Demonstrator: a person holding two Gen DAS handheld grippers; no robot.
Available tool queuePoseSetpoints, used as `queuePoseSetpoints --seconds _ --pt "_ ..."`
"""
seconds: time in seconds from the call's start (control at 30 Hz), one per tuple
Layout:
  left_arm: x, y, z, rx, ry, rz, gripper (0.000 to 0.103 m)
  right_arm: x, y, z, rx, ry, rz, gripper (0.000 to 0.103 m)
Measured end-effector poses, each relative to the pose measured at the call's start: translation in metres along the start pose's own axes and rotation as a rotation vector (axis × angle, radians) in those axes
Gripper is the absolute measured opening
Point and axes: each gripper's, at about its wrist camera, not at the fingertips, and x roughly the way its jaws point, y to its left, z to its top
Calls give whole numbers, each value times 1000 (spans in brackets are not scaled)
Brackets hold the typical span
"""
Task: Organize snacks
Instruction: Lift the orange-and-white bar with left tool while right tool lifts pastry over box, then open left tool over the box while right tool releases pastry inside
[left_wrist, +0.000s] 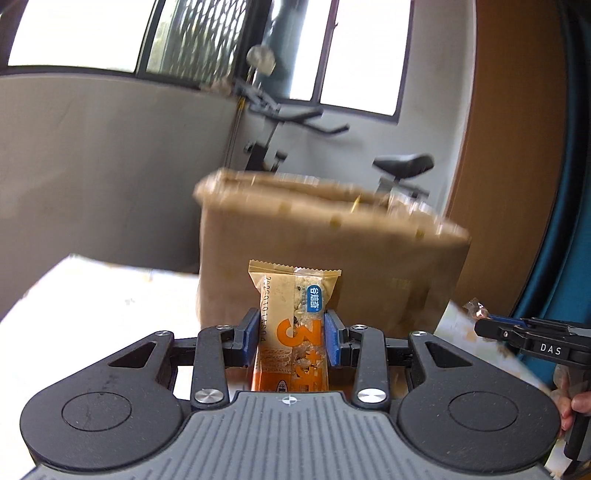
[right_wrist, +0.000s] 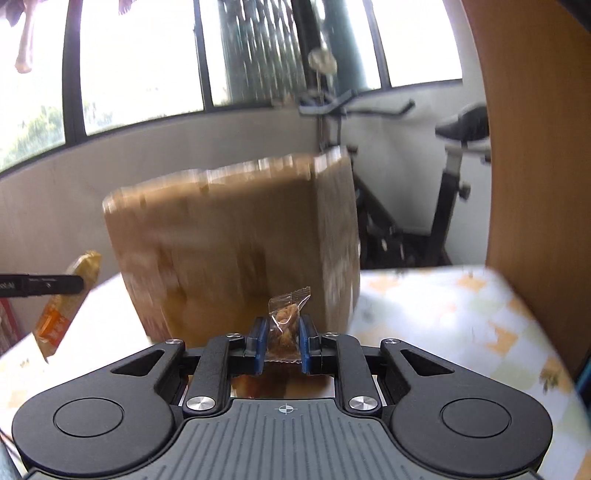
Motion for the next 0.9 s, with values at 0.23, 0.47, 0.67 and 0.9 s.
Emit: queuePoseSetpoints --seconds 0.23,0.47,0.67,0.9 --pt "23 -13 79 -2 -107 -83 39 22 9 77 -79 -103 64 17" --pt "109 -28 129 21 -42 -85 39 94 7 116 -59 -30 11 17" --pt "157 -35 136 35 33 -25 39 120 8 105 -6 16 -41 17" --pt "157 -22 129 -15 23 -1 80 118 6 96 17 28 -51 27"
